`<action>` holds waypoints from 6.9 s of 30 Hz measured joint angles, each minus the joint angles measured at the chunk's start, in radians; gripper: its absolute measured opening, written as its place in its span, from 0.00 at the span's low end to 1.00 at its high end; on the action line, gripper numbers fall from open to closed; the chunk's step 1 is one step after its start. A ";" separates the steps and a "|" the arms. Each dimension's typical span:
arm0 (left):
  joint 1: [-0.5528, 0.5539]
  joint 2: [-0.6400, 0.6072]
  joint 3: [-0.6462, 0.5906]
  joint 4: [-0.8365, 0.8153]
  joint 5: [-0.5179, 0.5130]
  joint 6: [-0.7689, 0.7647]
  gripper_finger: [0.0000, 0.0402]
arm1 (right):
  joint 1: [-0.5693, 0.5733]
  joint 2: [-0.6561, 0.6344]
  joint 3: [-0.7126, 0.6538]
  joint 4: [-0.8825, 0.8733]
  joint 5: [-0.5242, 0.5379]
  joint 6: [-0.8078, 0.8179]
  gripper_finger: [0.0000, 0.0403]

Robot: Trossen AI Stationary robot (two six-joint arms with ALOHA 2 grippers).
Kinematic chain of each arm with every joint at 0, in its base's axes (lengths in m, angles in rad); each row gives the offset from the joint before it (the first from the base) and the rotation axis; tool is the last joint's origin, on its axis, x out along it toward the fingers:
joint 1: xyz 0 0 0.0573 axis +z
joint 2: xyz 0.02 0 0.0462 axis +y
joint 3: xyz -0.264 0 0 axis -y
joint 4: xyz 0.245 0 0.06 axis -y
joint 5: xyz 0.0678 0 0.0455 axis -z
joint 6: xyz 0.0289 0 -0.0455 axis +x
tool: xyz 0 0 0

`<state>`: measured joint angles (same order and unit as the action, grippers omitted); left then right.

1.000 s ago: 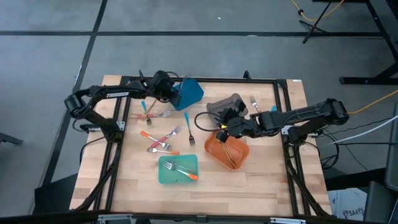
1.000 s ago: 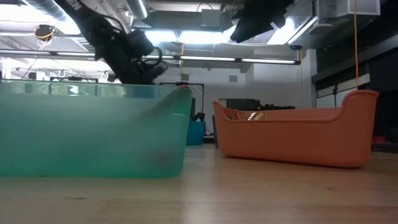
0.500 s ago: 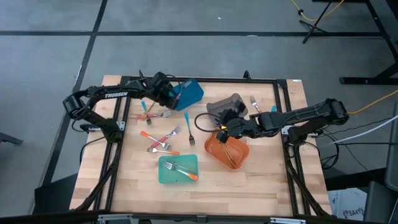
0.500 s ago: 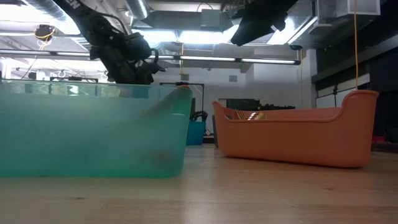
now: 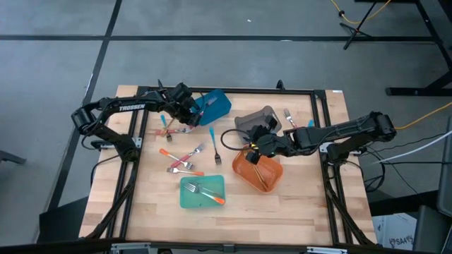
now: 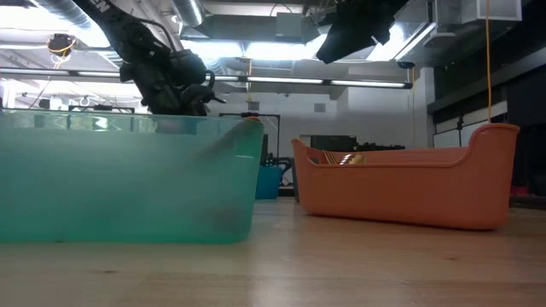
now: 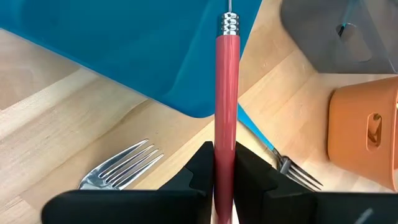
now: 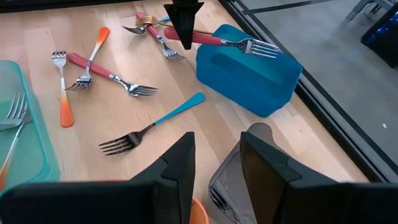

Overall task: Sort silverware by color (type)
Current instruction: Put the pink fork into the blue bin, then put the orange fork into the green bin

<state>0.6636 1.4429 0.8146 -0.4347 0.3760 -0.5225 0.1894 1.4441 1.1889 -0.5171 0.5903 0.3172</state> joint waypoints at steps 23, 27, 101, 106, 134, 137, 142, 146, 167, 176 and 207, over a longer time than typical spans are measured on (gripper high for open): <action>0.000 0.000 0.000 0.002 -0.079 0.001 0.18 | 0.000 0.000 0.000 0.000 0.000 0.000 0.29; -0.001 0.000 0.000 0.014 -0.074 0.001 0.18 | 0.000 0.000 0.000 0.000 0.000 0.000 0.29; 0.049 0.001 -0.001 0.145 -0.375 0.324 0.37 | 0.000 0.000 0.000 -0.001 0.000 0.000 0.29; 0.049 0.001 -0.001 0.147 -0.375 0.323 0.44 | 0.000 0.000 0.000 -0.001 0.000 0.000 0.29; -0.057 -0.003 0.232 -0.016 -0.159 0.324 0.45 | 0.000 0.000 0.000 -0.001 -0.062 -0.001 0.29; -0.110 -0.003 0.267 -0.113 -0.173 0.324 0.45 | 0.000 0.000 0.000 -0.002 -0.083 0.000 0.29; -0.228 -0.004 0.283 -0.233 -0.232 0.302 0.45 | 0.000 0.000 0.000 -0.002 -0.086 -0.002 0.29; -0.328 -0.004 0.283 -0.317 -0.270 0.248 0.45 | 0.000 0.000 0.000 -0.002 -0.086 -0.008 0.29; -0.622 -0.004 0.085 -0.465 -0.461 0.072 0.45 | 0.000 0.000 0.000 -0.008 -0.086 -0.009 0.29; -0.621 -0.003 0.006 -0.525 -0.468 0.257 0.45 | 0.000 0.000 0.000 -0.008 -0.086 -0.009 0.29; -0.635 -0.003 -0.103 -0.462 -0.464 0.342 0.45 | 0.000 0.000 0.000 -0.008 -0.086 -0.009 0.29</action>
<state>0.0288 1.4395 0.7116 -0.8970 -0.0877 -0.1805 0.1892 1.4445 1.1885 -0.5255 0.5041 0.3080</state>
